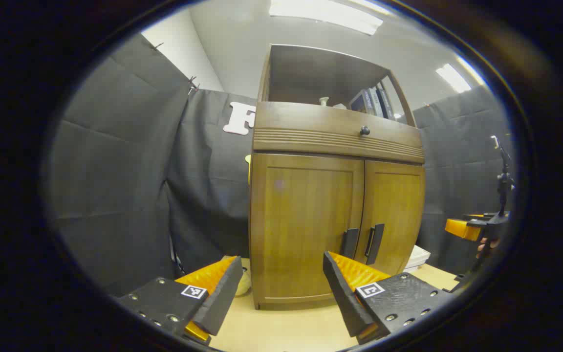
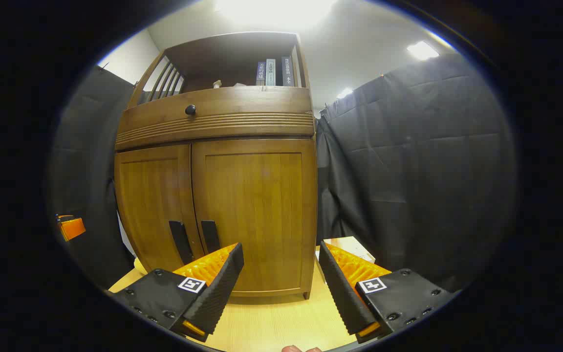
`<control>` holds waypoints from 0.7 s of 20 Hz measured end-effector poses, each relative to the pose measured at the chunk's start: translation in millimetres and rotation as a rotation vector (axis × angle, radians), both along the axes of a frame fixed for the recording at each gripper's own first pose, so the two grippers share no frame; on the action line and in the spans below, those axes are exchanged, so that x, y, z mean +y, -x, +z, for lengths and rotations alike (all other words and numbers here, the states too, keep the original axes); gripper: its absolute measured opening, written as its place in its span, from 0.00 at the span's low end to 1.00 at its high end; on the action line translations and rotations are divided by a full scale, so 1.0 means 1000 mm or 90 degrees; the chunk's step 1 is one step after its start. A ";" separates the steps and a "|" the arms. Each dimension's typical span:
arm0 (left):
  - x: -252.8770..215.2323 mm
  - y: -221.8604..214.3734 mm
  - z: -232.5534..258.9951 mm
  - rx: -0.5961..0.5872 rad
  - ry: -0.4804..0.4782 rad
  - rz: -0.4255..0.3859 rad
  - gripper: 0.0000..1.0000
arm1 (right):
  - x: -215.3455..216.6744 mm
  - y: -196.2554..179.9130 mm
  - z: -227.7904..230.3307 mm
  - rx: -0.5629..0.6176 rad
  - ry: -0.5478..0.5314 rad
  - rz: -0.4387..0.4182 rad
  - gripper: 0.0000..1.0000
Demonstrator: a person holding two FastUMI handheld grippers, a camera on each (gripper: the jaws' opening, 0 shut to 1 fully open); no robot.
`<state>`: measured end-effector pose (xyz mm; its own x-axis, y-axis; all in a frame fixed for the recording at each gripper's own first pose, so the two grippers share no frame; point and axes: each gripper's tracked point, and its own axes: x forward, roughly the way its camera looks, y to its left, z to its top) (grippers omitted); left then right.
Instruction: Open the right door of the double-door shoe cabinet with the right hand, and open the left door with the left hand.
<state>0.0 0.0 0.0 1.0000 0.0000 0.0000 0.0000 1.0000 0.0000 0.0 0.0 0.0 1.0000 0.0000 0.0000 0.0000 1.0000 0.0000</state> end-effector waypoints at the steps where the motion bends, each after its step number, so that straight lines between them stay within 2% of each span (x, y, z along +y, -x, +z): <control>1: -0.001 0.001 0.000 0.001 0.002 0.000 0.95 | 0.000 0.000 -0.001 0.002 -0.002 0.001 0.97; 14: -0.007 0.013 -0.019 0.017 -0.001 0.008 0.95 | 0.022 -0.004 0.003 0.018 -0.027 0.043 0.97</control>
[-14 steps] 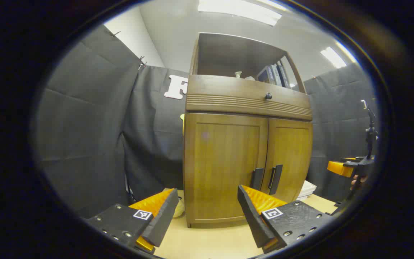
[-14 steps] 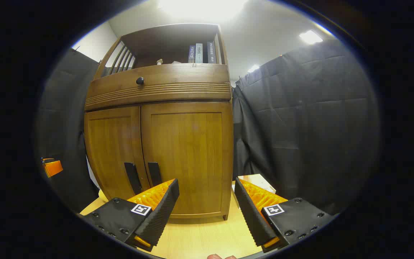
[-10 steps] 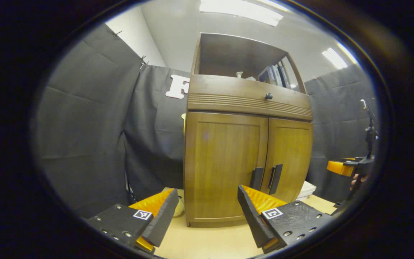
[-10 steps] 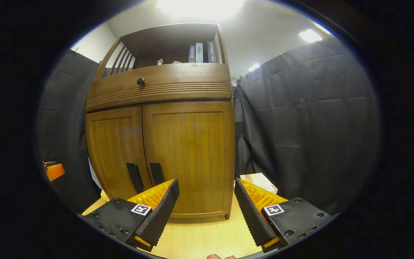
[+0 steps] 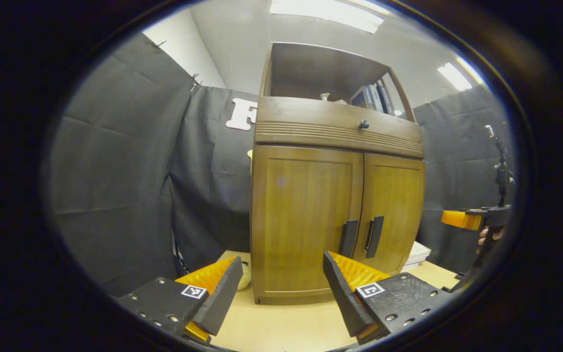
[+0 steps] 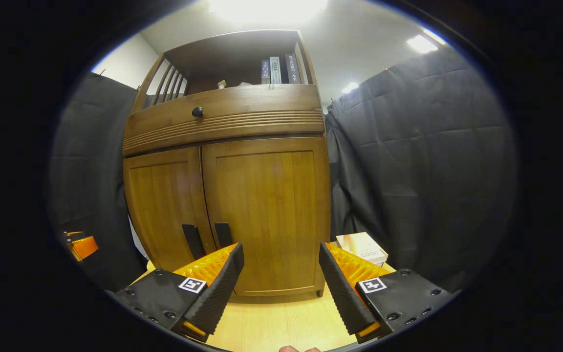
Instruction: Open the right door of the double-door shoe cabinet with the right hand, and open the left door with the left hand.
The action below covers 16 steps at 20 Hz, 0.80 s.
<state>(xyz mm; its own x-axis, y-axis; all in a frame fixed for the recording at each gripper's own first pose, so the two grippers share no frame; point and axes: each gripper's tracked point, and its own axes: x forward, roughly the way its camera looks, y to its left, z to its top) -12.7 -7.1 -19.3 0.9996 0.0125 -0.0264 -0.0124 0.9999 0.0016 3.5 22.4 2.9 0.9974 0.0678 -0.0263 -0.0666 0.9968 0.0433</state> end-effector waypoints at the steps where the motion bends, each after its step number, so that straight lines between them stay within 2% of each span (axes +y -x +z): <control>1: 0.000 -0.001 0.000 0.001 0.000 0.000 0.95 | 0.002 -0.002 0.001 0.002 -0.003 0.004 0.97; 14: -0.001 0.008 -0.024 0.018 0.020 0.024 0.95 | 0.031 -0.040 0.023 0.002 -0.009 0.051 0.92; 15: 0.002 0.009 -0.023 0.019 0.021 0.026 0.95 | 0.034 -0.043 0.023 0.002 -0.009 0.056 0.95; 16: 0.002 0.011 -0.026 0.022 0.020 0.031 0.95 | 0.038 -0.047 0.024 0.003 -0.009 0.060 0.92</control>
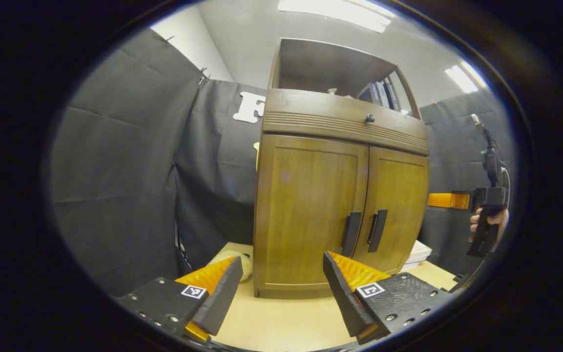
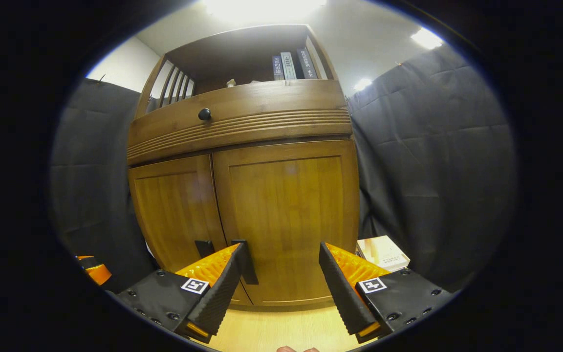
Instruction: Open the right door of the double-door shoe cabinet with the right hand, and open the left door with the left hand.
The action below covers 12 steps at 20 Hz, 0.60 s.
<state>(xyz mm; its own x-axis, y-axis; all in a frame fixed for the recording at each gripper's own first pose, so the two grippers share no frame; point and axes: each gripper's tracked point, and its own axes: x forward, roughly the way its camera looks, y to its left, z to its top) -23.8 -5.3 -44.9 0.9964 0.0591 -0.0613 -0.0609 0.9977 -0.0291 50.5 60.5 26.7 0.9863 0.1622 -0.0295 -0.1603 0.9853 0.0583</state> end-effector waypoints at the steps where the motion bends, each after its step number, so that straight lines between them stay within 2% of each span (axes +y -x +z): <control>1: 0.001 0.001 -0.001 0.001 -0.001 0.004 0.95 | 0.003 -0.006 0.000 0.002 -0.002 0.004 0.92; 2: 0.000 0.003 -0.003 0.003 0.000 0.006 0.95 | 0.009 -0.011 0.002 0.002 -0.007 0.012 0.95; 4: 0.001 0.009 -0.008 0.008 0.005 0.011 0.95 | 0.020 -0.021 0.002 0.005 -0.011 0.026 0.92; 5: 0.002 0.009 -0.010 0.010 0.007 0.013 0.95 | 0.026 -0.025 0.000 0.008 -0.012 0.031 0.95; 6: 0.004 0.006 -0.012 0.014 0.007 0.017 0.95 | 0.031 -0.030 0.001 0.010 -0.013 0.036 0.92; 8: 0.009 0.003 -0.015 0.022 0.008 0.024 0.95 | 0.041 -0.036 0.000 0.018 -0.012 0.045 0.95; 11: 0.008 0.004 -0.013 0.020 0.029 0.021 0.95 | 0.052 -0.047 -0.007 0.025 -0.005 0.055 0.92; 12: 0.009 0.004 -0.014 0.017 0.031 0.024 0.95 | 0.056 -0.051 -0.010 0.027 -0.001 0.057 0.95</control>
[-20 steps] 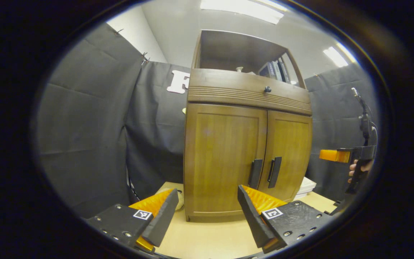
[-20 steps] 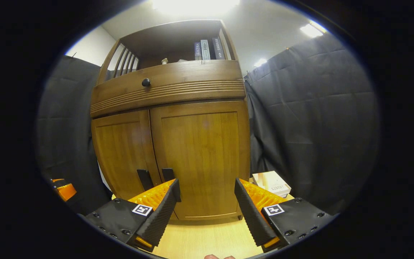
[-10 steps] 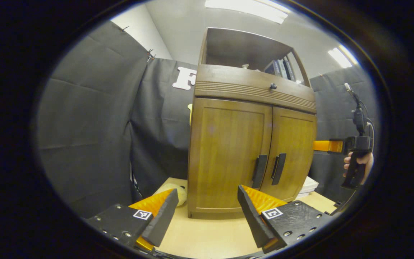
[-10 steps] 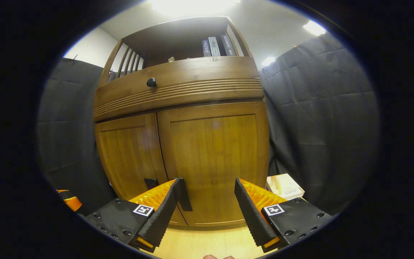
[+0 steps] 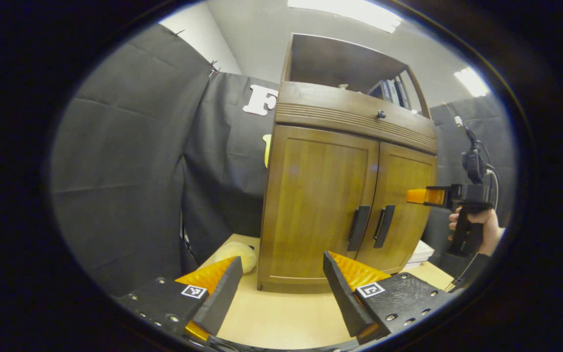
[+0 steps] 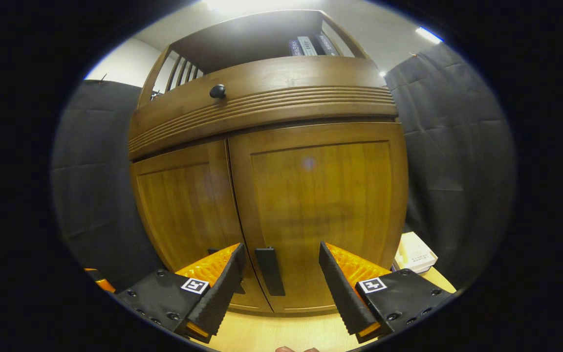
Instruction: Open the right door of the double-door shoe cabinet with the right hand, and open the left door with the left hand.
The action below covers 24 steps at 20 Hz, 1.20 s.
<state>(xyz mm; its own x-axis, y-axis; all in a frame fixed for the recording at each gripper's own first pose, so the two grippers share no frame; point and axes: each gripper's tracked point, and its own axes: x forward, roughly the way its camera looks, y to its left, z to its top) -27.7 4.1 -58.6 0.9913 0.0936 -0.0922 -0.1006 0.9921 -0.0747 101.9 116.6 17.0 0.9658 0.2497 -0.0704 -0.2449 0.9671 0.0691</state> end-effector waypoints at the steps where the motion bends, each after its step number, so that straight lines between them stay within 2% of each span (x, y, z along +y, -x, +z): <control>1: 0.003 0.000 -0.001 0.001 -0.002 0.008 0.95 | 0.004 -0.006 -0.007 0.004 0.003 0.000 0.95; 4: 0.004 -0.002 -0.010 0.014 0.002 0.022 0.94 | 0.015 -0.019 -0.023 0.018 -0.001 0.003 0.95; 5: 0.005 -0.004 -0.014 0.020 0.003 0.023 0.94 | 0.014 -0.026 -0.026 0.021 0.001 0.004 0.92; 10: 0.011 -0.006 -0.034 0.058 -0.014 0.032 0.95 | 0.029 -0.045 -0.044 0.029 0.028 0.005 0.92; 12: 0.011 -0.007 -0.037 0.067 -0.002 0.029 0.95 | 0.029 -0.054 -0.054 0.033 0.036 -0.002 0.92; 15: 0.010 -0.009 -0.031 0.059 0.022 0.028 0.95 | 0.028 -0.068 -0.069 0.045 0.048 -0.011 0.92; 20: 0.007 -0.007 -0.024 0.053 0.017 0.031 0.95 | 0.035 -0.074 -0.079 0.050 0.060 -0.009 0.92; 23: 0.009 -0.007 -0.028 0.065 0.009 0.031 0.95 | 0.039 -0.079 -0.082 0.047 0.054 -0.005 0.58; 24: 0.009 -0.008 -0.031 0.070 0.006 0.031 0.95 | 0.042 -0.080 -0.082 0.049 0.048 0.003 0.58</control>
